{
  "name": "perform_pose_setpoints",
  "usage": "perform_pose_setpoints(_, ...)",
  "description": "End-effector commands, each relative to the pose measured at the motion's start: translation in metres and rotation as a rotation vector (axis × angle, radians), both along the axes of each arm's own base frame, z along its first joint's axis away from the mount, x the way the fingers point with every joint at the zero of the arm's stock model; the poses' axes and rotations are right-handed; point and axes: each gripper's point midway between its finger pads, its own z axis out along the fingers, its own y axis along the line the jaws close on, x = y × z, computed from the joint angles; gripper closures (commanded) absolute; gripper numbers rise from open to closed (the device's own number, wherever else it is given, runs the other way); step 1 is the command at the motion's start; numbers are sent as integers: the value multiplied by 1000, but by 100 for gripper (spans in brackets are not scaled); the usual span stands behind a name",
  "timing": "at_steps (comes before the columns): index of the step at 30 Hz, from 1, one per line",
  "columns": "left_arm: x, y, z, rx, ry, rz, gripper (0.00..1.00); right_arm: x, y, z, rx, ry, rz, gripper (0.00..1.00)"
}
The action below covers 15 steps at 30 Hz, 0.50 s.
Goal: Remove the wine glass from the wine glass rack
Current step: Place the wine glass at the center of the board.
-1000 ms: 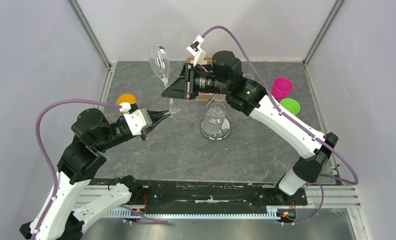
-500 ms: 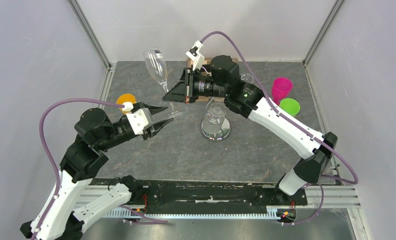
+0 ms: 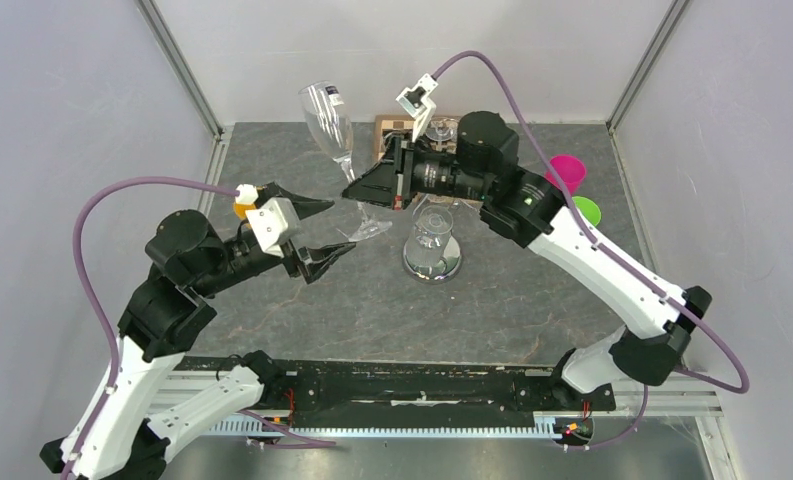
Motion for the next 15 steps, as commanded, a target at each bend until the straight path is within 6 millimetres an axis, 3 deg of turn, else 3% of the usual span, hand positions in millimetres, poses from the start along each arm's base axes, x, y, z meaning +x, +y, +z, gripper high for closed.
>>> perform_pose_setpoints(1, -6, -8, 28, -111, 73, -26, 24, -12, -30, 62, 94, -238, -58, 100)
perform_pose_setpoints(5, -9, -15, 37, -164, 123, -59, 23, -12, -49, 74, 66, -345, -119, 100)
perform_pose_setpoints(15, -27, -34, 68, -292, 336, -184, 23, 9, -106, 75, -145, -604, -345, 100)
